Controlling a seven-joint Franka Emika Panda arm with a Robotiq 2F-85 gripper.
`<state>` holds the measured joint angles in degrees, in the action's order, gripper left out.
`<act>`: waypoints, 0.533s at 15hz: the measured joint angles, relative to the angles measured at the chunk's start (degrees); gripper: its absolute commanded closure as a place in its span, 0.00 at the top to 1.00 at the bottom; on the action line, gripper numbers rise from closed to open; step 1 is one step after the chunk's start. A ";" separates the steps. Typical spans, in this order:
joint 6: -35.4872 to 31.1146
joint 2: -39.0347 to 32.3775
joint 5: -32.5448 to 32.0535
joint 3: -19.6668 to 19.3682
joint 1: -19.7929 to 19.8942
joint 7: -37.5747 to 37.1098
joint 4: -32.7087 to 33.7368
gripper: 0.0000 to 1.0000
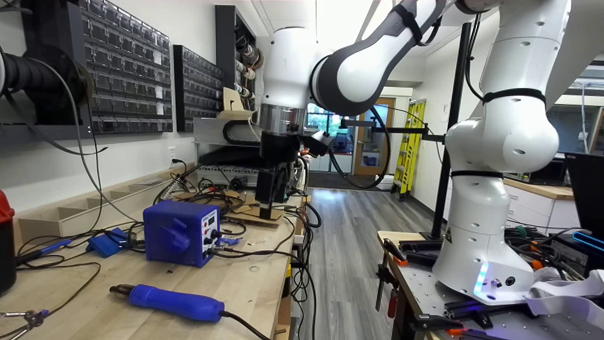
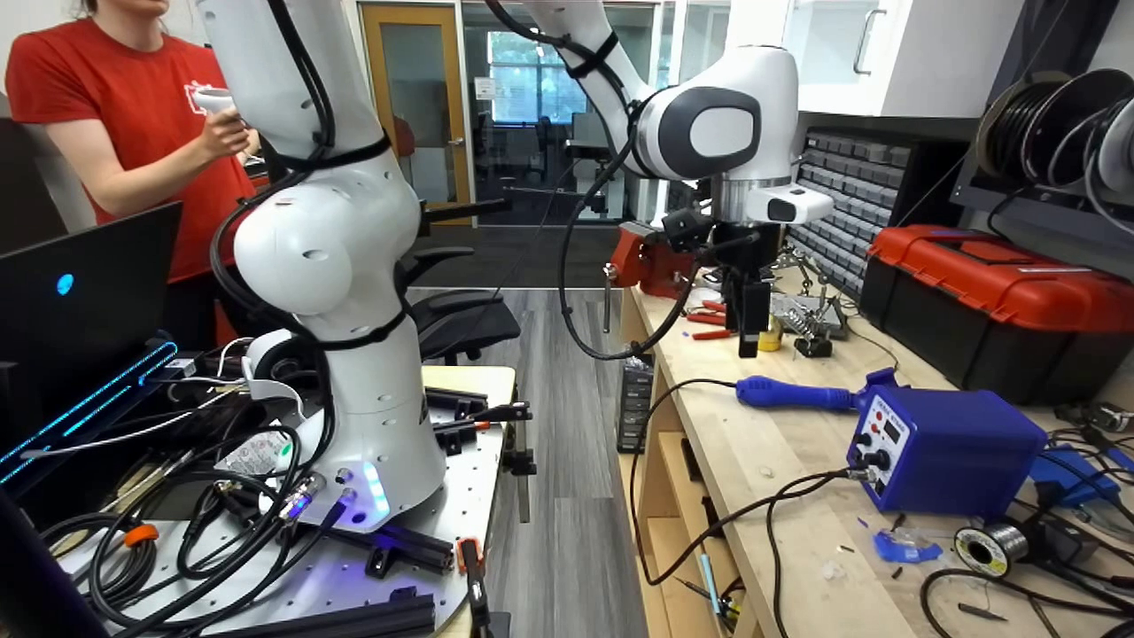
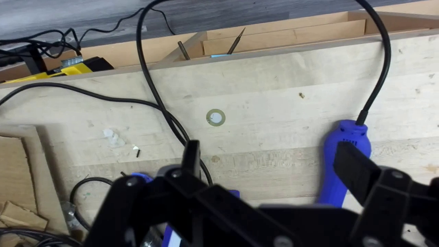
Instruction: Pick the soldering pump and put it on the side of the soldering station
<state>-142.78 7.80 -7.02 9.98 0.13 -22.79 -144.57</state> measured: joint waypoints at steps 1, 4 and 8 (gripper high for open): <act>-0.47 -1.17 0.00 0.01 -0.36 -0.01 0.73 1.00; -1.62 -4.76 -0.08 0.00 -1.43 -1.06 3.30 1.00; -3.97 -10.10 -0.45 -0.09 -3.14 -5.16 7.26 1.00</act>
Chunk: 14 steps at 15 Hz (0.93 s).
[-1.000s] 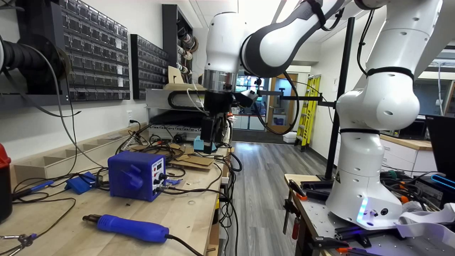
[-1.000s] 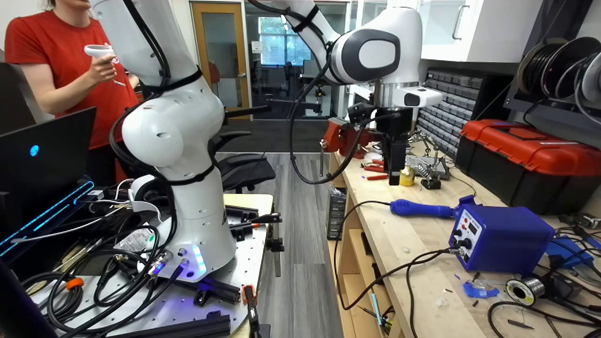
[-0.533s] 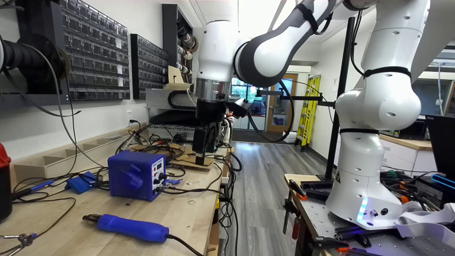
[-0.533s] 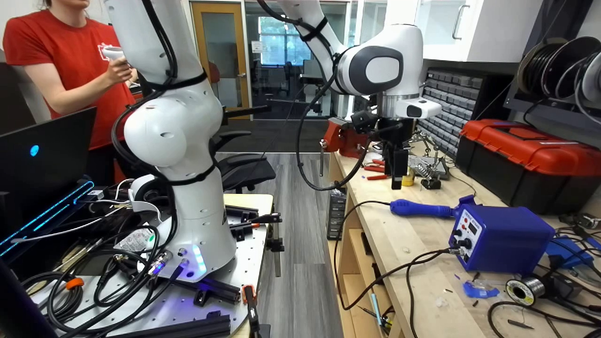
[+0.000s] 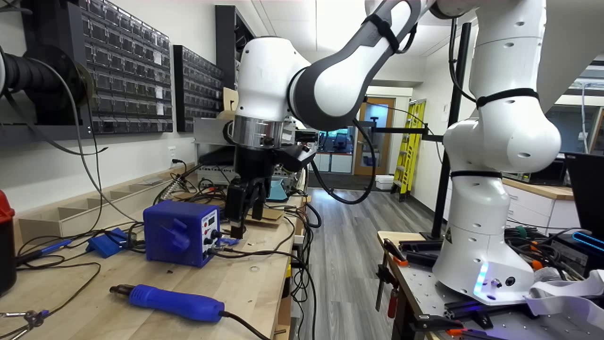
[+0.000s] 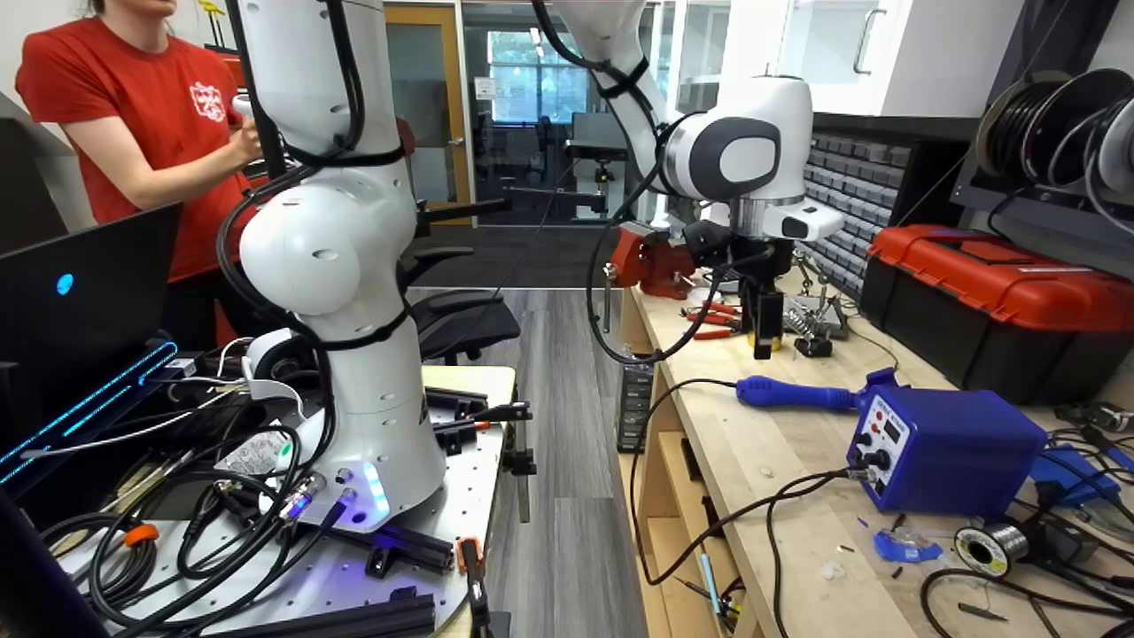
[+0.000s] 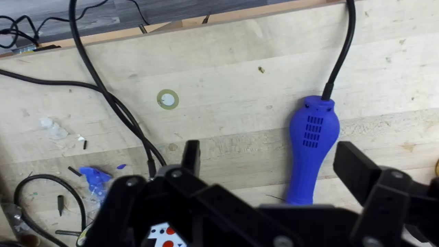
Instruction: Pick the soldering pump and put it on the side of the soldering station
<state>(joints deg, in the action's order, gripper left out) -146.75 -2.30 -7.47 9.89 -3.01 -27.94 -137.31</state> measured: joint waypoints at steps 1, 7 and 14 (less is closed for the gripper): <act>-0.47 -1.35 -0.12 -0.11 -0.51 -1.03 1.09 1.00; -1.50 -9.38 -1.45 -2.39 -4.45 -6.07 7.90 1.00; -1.50 -15.64 -1.42 -3.87 -7.51 -6.13 13.33 1.00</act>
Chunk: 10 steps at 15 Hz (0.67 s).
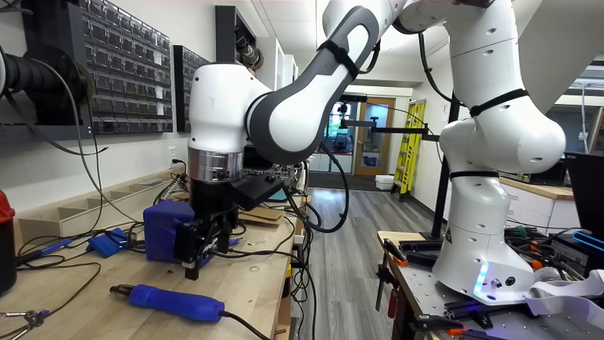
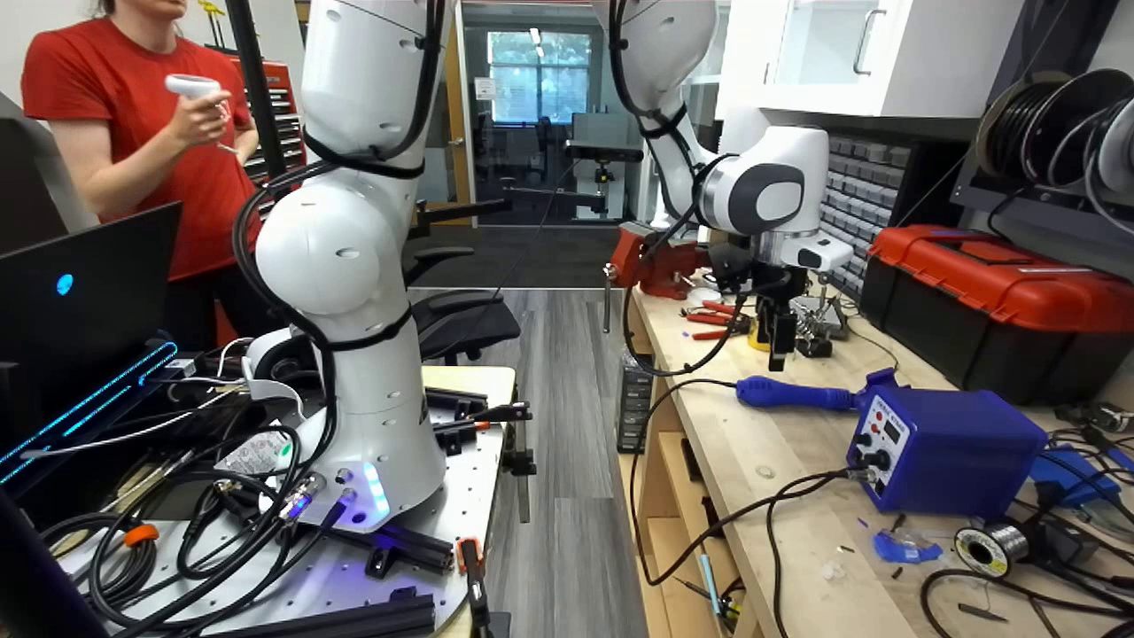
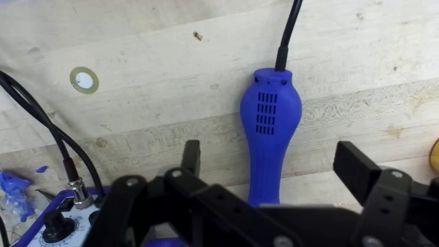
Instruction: Pick the soldering pump and put it on the side of the soldering station
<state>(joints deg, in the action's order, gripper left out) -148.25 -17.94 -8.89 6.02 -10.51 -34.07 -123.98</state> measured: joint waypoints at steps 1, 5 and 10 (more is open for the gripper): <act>0.00 -0.08 0.00 -0.03 0.00 0.00 0.12 1.00; 0.00 -0.13 0.17 -0.22 -0.05 0.12 0.23 1.00; 0.00 -1.62 0.40 -0.58 -0.86 1.56 0.67 1.00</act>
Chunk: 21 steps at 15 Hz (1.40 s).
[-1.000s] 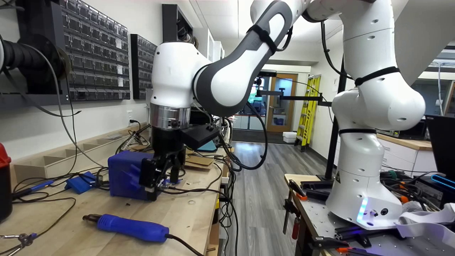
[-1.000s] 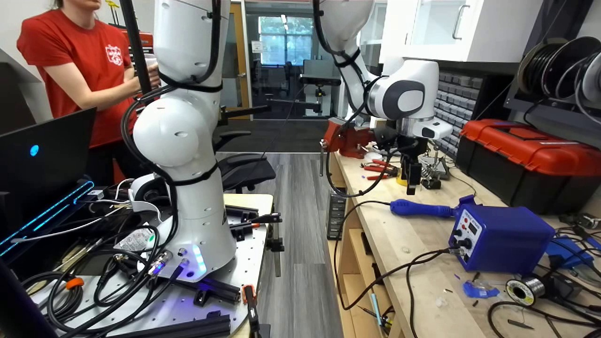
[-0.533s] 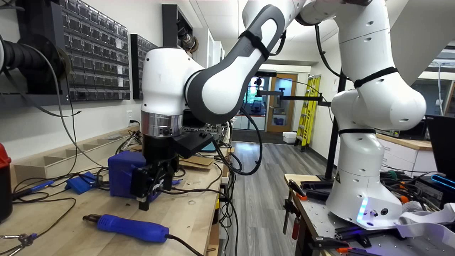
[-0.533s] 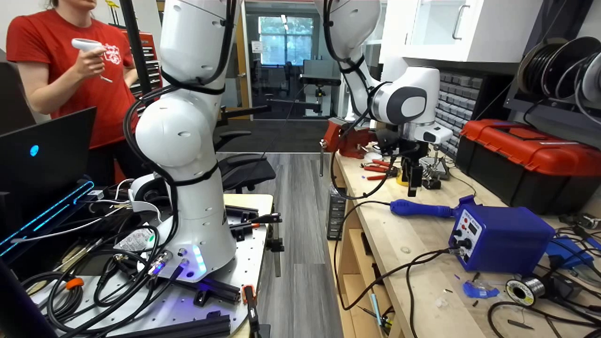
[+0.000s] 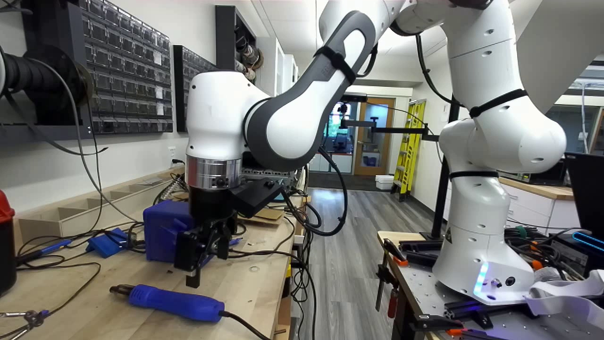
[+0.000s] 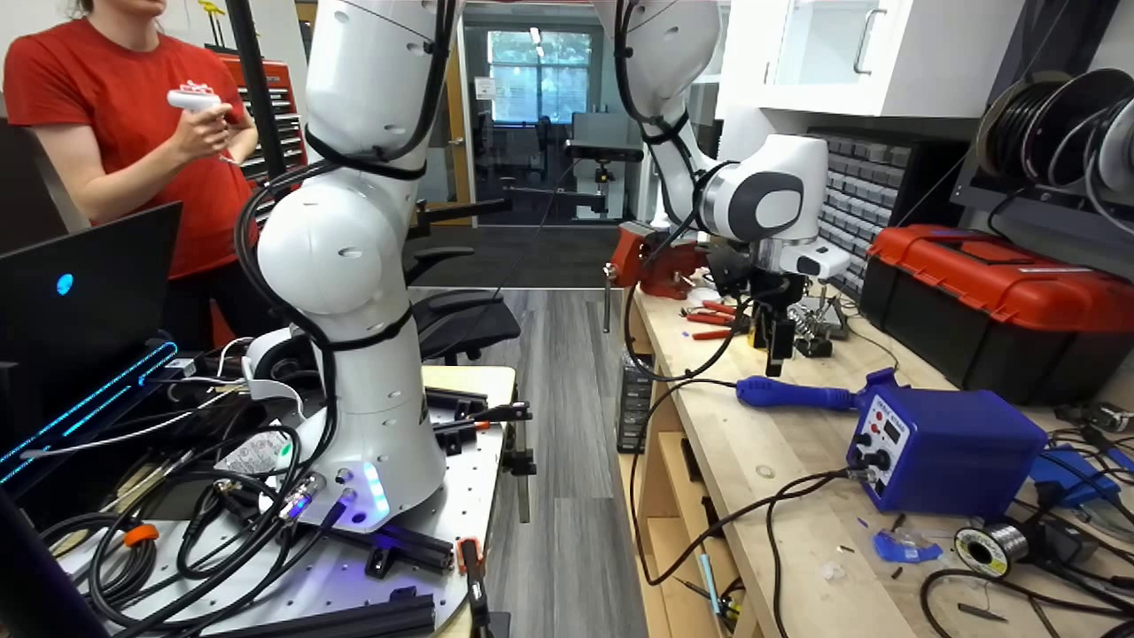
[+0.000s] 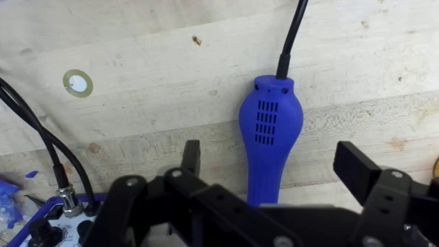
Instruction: Pick the soldering pump and put it on the side of the soldering station
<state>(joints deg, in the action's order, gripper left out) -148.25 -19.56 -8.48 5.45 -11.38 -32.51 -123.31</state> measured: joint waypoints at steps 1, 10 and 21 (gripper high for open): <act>0.00 -0.69 0.00 0.00 -0.24 0.82 0.48 1.00; 0.15 -8.06 -0.01 -0.99 -1.52 7.52 8.00 1.00; 0.41 -15.15 1.58 -3.00 -1.50 10.35 14.74 1.00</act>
<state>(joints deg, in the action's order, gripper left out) -147.84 -34.70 -6.90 2.44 -12.88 -22.16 -108.56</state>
